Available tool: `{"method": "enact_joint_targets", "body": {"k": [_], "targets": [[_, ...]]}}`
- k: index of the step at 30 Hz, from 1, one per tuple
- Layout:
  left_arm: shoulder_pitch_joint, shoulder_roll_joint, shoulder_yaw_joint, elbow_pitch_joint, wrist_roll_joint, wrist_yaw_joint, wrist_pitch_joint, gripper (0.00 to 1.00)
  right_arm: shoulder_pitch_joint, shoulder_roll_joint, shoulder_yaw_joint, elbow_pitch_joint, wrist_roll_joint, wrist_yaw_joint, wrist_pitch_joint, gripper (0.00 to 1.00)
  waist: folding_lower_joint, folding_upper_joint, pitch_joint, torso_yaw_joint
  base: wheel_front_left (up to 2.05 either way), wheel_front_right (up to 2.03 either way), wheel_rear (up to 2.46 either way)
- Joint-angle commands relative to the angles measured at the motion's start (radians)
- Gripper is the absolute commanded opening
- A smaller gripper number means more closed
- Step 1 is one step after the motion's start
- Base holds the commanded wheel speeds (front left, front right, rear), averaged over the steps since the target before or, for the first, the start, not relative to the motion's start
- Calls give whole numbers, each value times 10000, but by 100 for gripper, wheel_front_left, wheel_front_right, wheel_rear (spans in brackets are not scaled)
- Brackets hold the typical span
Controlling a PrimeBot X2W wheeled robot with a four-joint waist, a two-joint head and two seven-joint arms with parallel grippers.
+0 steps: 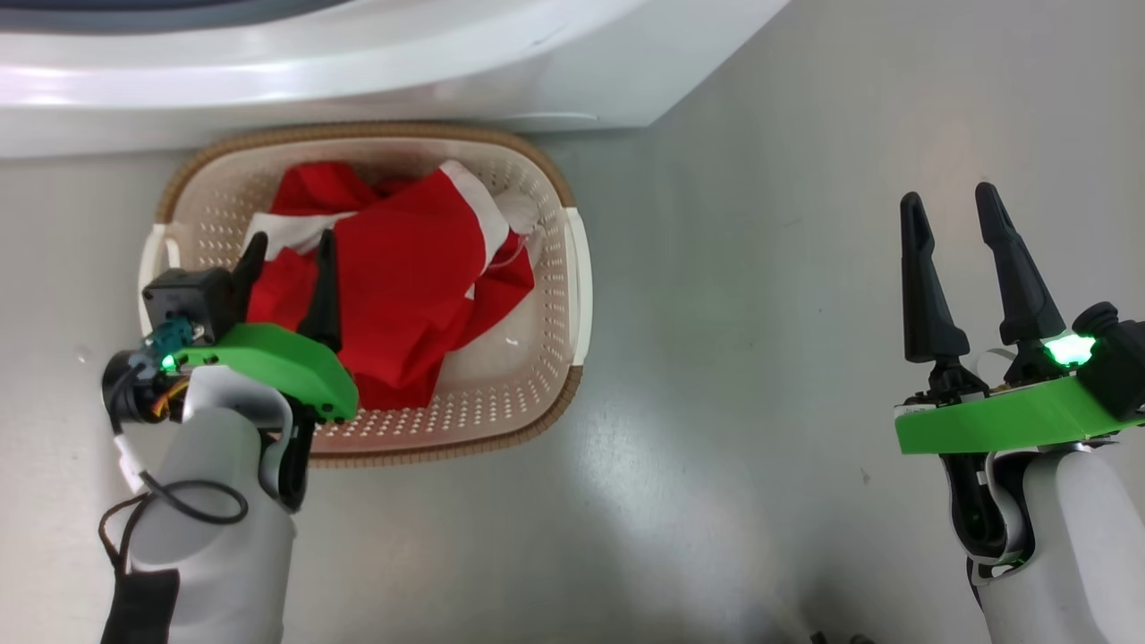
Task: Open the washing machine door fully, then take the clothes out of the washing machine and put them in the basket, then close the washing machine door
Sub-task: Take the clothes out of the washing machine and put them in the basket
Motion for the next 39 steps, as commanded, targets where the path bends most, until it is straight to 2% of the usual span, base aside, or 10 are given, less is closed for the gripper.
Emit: {"method": "enact_joint_targets", "body": {"k": [1,7,22,39], "targets": [[472,262,253,-284,-13,-49,-49,100,216,-1,138,-169,-54,65,-63,100,0,0,-220,60,0,0,0],[1163,262,354,-1048,-39,-57,-49,100,467,-1,183,6,-176,65,-63,100,0,0,-1052,183,0,0,0],[3610,262,492,-4098,-83,-62,-49,100,1621,-73,292,483,-465,65,-63,100,0,0,-3616,633,0,0,0],[6079,262,786,-6558,-5,42,-49,100,2997,-312,262,606,-385,65,-63,100,0,0,-5447,674,0,0,0]]}}
